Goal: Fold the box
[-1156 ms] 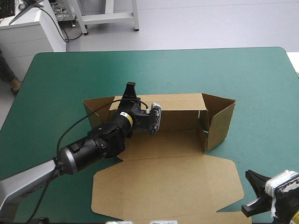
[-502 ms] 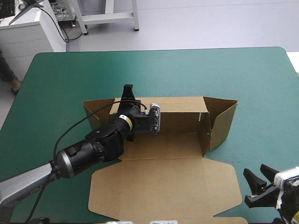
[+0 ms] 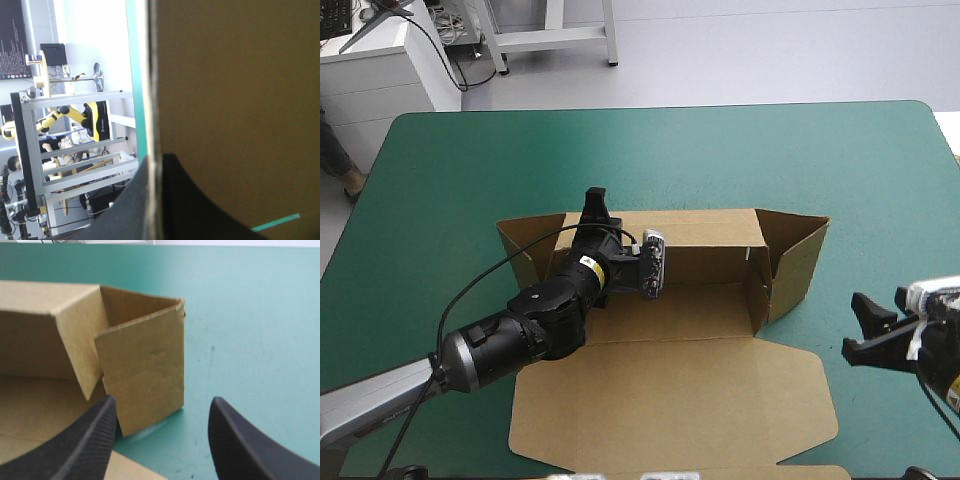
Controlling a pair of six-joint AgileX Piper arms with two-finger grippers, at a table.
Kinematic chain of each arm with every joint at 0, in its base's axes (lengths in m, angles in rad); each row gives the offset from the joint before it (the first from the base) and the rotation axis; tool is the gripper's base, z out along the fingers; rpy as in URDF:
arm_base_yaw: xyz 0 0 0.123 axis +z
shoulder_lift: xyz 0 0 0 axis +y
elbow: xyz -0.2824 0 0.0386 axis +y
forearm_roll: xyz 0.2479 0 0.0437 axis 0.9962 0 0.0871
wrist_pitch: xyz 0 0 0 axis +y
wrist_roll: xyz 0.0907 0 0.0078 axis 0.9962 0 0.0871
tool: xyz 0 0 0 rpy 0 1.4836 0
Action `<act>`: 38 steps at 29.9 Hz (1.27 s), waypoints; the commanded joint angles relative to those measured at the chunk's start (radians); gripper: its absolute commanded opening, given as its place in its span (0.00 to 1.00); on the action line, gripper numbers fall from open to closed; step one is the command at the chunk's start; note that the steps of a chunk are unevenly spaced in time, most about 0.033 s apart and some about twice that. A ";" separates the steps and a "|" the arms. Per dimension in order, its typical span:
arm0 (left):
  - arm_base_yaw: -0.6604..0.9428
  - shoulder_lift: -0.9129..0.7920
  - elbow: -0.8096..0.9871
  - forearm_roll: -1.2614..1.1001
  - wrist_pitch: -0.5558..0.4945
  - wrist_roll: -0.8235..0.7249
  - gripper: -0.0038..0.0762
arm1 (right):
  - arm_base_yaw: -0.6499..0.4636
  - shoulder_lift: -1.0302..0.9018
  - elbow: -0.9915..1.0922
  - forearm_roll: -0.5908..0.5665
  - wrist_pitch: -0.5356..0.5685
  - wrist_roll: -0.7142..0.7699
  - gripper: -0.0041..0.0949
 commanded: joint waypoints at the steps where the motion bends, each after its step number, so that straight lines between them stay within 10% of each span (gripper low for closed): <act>1: -0.011 -0.020 -0.006 -0.009 -0.019 -0.008 0.04 | -0.005 0.101 -0.148 -0.068 -0.034 -0.030 0.56; 17: -0.011 -0.020 -0.006 0.003 -0.021 -0.008 0.04 | -0.049 0.583 -0.742 -0.074 0.127 -0.243 0.44; 29: -0.011 -0.020 -0.006 0.003 -0.026 -0.008 0.04 | -0.451 0.946 -1.003 0.485 0.174 -0.647 0.44; 38: -0.011 -0.020 -0.006 0.001 -0.031 -0.008 0.04 | -0.485 1.087 -1.003 0.507 0.087 -0.769 0.44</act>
